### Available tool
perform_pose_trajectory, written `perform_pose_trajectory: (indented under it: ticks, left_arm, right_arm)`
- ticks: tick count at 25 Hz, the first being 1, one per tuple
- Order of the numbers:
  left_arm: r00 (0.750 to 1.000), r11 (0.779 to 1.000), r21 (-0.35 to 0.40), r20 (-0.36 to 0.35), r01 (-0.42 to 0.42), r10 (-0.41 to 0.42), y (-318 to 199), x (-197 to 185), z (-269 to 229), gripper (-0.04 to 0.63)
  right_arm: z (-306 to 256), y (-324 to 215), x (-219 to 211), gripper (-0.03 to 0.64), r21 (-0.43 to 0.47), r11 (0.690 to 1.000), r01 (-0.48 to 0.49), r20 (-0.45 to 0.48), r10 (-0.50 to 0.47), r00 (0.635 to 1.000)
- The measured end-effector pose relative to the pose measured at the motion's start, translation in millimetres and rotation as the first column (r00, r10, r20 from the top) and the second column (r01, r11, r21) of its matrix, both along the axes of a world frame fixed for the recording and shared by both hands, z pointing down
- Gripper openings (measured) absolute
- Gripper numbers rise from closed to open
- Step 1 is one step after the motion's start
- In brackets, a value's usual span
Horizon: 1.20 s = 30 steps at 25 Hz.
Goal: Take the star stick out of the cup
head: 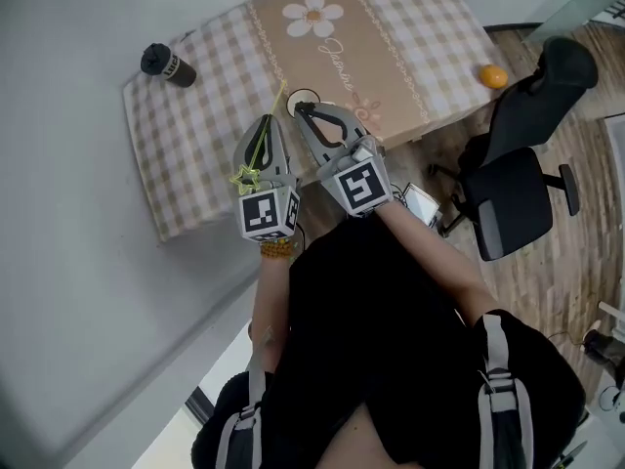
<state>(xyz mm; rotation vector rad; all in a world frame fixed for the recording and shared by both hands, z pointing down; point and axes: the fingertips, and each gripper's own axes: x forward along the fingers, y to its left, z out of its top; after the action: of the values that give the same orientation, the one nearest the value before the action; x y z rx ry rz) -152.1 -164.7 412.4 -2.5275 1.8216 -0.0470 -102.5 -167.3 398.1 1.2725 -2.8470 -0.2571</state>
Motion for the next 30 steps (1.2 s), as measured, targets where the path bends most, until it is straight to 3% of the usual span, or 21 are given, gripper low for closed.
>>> perform_pose_trajectory:
  ticks: [30]
  left_arm:
    - [1.0,0.995,-0.103,0.001,0.015,-0.015,40.3,-0.3,44.5,0.02]
  right_arm:
    - [27.3,23.7,-1.9,0.006,-0.063,0.998,0.015,-0.021,-0.017,1.0]
